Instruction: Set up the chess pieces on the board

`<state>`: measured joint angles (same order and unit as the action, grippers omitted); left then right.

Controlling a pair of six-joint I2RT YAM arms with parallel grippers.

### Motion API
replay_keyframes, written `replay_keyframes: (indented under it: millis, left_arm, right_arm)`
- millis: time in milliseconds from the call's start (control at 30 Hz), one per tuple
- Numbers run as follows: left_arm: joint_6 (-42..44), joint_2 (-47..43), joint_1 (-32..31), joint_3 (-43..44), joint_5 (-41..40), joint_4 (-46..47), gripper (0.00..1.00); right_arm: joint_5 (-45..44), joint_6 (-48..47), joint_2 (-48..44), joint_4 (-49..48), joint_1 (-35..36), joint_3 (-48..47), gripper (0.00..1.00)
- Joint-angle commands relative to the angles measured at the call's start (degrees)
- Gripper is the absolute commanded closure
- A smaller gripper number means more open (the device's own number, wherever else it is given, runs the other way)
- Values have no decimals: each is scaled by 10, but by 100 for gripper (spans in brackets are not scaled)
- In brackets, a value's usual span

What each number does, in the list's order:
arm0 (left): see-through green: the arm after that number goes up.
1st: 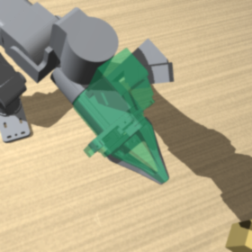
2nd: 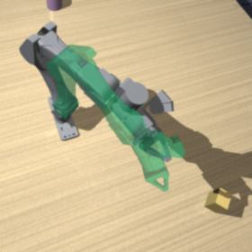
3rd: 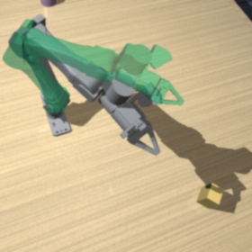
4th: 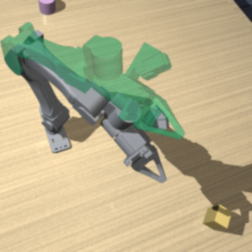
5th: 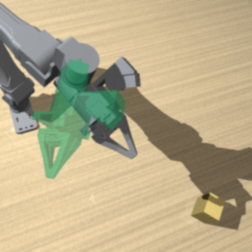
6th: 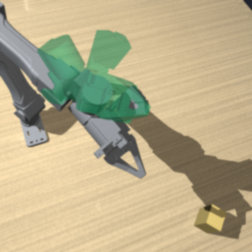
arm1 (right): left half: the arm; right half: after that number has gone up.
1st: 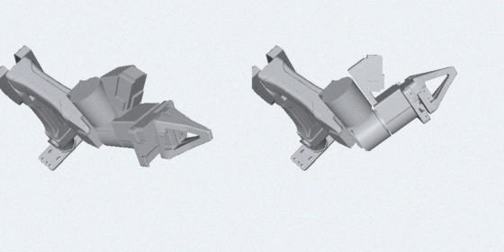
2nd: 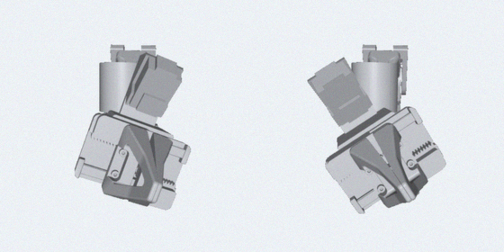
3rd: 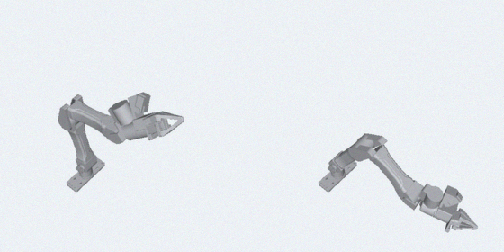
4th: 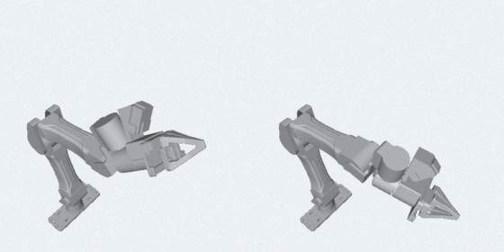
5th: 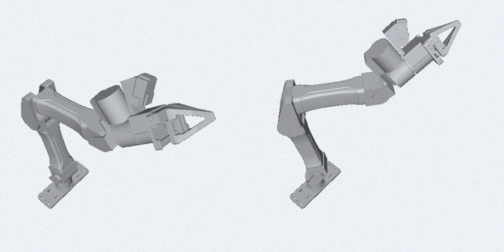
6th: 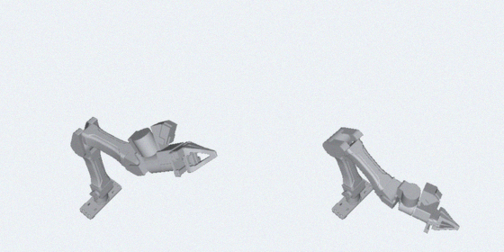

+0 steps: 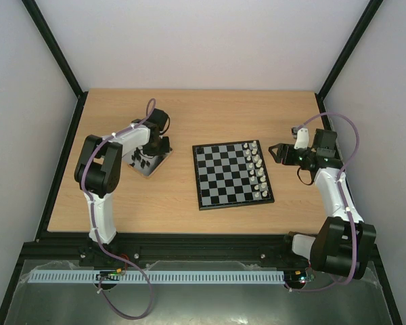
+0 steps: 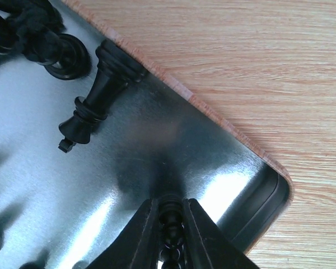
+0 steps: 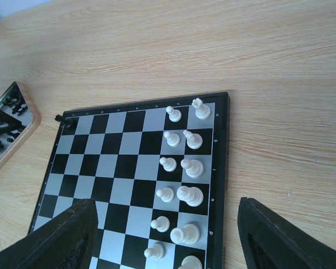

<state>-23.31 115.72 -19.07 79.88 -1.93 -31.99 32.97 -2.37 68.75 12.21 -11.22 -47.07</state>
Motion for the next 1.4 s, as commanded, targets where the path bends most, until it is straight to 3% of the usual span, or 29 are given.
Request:
replay_keyframes:
  millis: [0, 567, 867, 1100, 1367]
  left_arm:
    - [7, 5, -2, 12, 0, 5, 88]
    - [27, -40, -10, 11, -16, 17, 95]
    - [80, -77, -103, 42, -27, -4, 96]
    - [112, -34, -180, 126, -31, -36, 96]
    - [125, 58, -200, 235, -28, -66, 96]
  right_arm:
    - [12, -8, 3, 14, 3, -6, 30]
    - [15, -9, 3, 17, 3, -7, 30]
    - [11, -8, 0, 17, 3, -6, 30]
    - [5, -7, -1, 16, 2, -5, 30]
    - [3, -8, -6, 15, 2, -3, 30]
